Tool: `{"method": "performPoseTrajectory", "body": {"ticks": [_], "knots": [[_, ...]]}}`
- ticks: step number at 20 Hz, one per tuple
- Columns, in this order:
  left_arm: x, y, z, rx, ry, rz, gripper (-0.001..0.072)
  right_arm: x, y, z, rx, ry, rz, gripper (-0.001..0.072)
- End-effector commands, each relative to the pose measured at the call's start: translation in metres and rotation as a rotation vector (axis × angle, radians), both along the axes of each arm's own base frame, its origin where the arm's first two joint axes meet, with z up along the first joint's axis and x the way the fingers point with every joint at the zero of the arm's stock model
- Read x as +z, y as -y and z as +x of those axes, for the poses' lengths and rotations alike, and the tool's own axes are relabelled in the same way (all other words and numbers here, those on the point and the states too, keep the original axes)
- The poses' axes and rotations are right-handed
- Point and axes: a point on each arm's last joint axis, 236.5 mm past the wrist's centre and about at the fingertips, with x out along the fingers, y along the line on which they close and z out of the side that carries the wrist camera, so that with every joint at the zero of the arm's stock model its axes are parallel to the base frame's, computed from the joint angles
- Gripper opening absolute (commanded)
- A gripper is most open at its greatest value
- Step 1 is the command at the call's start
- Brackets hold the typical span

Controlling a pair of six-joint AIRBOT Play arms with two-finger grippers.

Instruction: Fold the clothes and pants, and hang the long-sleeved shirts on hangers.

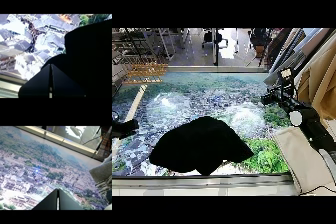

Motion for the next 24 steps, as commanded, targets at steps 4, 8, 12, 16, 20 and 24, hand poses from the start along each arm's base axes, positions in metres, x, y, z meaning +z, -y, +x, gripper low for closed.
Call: {"method": "performPoseTrajectory", "body": {"ticks": [4, 8, 12, 16, 20, 24], "knots": [[0.0, 0.0, 0.0, 0.001, 0.001, 0.001, 0.0025, 0.0, -0.001, 0.0, 0.001, -0.001, 0.001, 0.0036], [0.0, -0.001, 0.0, 0.001, 0.001, 0.001, 0.0025, 0.0, -0.001, 0.0, 0.001, -0.001, 0.001, 0.0036], [-0.003, 0.003, 0.004, 0.02, 0.015, -0.018, 0.0025, 0.0, -0.005, 0.0, -0.003, -0.008, 0.062, 0.0036], [-0.019, 0.038, 0.001, -0.242, 0.021, -0.078, 0.0475, 0.001, -0.042, -0.01, -0.002, -0.098, 0.42, 0.0036], [-0.074, 0.061, -0.026, -0.278, -0.058, -0.165, 0.063, 0.016, -0.062, -0.04, 0.05, -0.179, 0.53, 0.0037], [-0.108, 0.092, -0.041, -0.326, -0.048, -0.276, 0.0633, -0.01, -0.07, -0.096, 0.14, -0.381, 0.358, 0.0494]]}}
